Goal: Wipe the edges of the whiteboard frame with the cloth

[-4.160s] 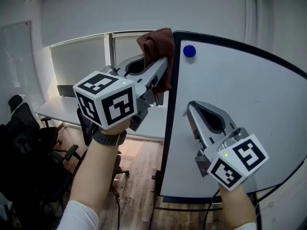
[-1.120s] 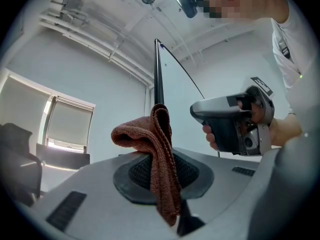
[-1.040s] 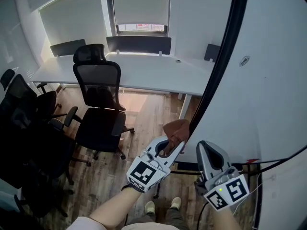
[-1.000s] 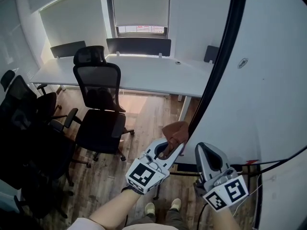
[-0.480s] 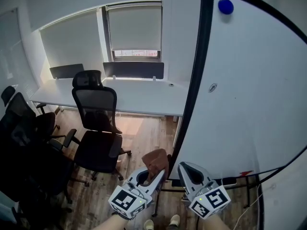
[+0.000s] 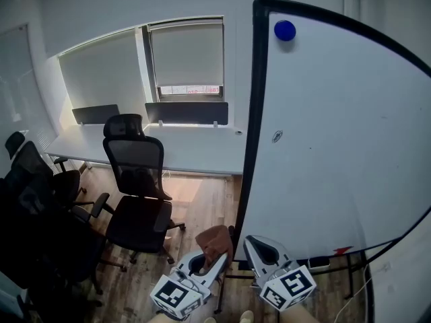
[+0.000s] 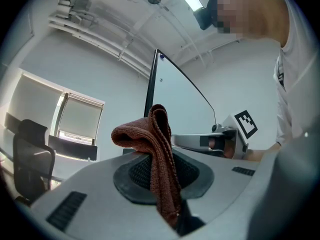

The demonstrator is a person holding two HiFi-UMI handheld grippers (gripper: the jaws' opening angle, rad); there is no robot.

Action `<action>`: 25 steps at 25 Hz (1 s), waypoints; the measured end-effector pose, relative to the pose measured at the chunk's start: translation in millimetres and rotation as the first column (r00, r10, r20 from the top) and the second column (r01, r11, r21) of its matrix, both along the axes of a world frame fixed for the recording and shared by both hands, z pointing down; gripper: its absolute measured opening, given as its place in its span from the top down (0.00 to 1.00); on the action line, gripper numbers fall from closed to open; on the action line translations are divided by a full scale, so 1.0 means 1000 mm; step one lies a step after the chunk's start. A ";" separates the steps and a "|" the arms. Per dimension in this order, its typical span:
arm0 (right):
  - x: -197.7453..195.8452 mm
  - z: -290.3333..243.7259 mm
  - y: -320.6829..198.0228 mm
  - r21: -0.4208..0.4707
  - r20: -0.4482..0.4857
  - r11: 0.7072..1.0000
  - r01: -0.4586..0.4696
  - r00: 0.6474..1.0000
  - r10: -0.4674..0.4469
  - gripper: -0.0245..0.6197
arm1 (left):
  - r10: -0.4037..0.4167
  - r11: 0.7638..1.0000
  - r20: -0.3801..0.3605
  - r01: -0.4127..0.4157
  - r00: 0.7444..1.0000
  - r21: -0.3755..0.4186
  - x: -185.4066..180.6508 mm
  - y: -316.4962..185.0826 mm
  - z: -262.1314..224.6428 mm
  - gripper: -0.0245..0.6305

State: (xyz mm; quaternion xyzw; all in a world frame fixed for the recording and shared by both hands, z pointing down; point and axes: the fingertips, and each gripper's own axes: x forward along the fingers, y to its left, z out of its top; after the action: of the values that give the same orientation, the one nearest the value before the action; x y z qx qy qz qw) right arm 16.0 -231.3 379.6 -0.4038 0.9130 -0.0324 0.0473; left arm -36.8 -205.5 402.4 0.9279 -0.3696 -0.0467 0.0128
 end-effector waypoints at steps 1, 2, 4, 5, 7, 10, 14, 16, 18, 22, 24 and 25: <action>0.001 0.001 0.000 0.001 -0.006 1.000 -0.001 1.000 0.001 0.95 | 0.004 1.000 -0.001 -0.004 1.000 0.003 0.002 0.001 0.000 0.86; 0.001 0.002 0.001 0.001 -0.011 1.000 -0.001 1.000 0.001 0.95 | 0.005 1.000 -0.002 -0.005 1.000 0.004 0.003 0.002 0.001 0.86; 0.001 0.004 0.001 -0.001 -0.019 1.000 0.002 1.000 -0.002 0.95 | -0.004 1.000 -0.006 0.004 1.000 -0.001 0.003 0.002 0.000 0.86; 0.000 0.006 0.000 -0.005 -0.022 1.000 0.004 1.000 -0.004 0.95 | -0.010 1.000 -0.009 0.010 1.000 -0.005 0.003 0.002 0.000 0.86; -0.001 0.008 0.000 -0.011 -0.032 1.000 0.005 0.999 -0.006 0.95 | -0.020 1.000 -0.016 0.020 1.000 -0.002 0.002 0.000 -0.002 0.86; 0.001 0.011 -0.001 -0.018 -0.046 1.000 0.007 0.999 -0.008 0.95 | -0.029 1.000 -0.021 0.029 0.999 -0.002 0.005 -0.001 -0.004 0.86; 0.001 0.013 -0.003 -0.025 -0.039 1.000 0.006 0.999 -0.007 0.96 | -0.029 1.000 -0.017 0.029 0.999 0.000 0.008 -0.003 -0.001 0.86; -0.001 0.012 -0.004 -0.027 -0.040 1.000 0.006 0.999 -0.007 0.96 | -0.031 0.999 -0.019 0.030 0.999 -0.013 0.005 -0.004 0.001 0.86; -0.001 0.015 -0.004 -0.035 -0.044 0.999 0.008 0.999 -0.009 0.96 | -0.036 0.999 -0.024 0.035 0.999 -0.026 0.004 -0.005 0.005 0.86; 0.001 0.018 -0.004 -0.048 -0.046 0.999 0.004 0.999 -0.007 0.96 | -0.038 0.999 -0.022 0.038 0.999 -0.034 0.003 -0.006 0.010 0.86; 0.001 0.018 -0.004 -0.049 -0.047 0.999 0.000 0.999 -0.002 0.95 | -0.034 0.999 -0.022 0.033 0.999 -0.031 0.003 -0.006 0.010 0.86; 0.000 0.018 -0.004 -0.049 -0.048 0.999 -0.002 0.999 0.000 0.96 | -0.033 0.999 -0.022 0.032 0.999 -0.031 0.003 -0.006 0.010 0.86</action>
State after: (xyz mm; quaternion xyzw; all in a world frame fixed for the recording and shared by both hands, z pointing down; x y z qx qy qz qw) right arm 16.3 -235.7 397.9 -0.4058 0.9127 -0.0453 0.0155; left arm -34.1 -211.8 412.0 0.9209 -0.3851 -0.0518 0.0304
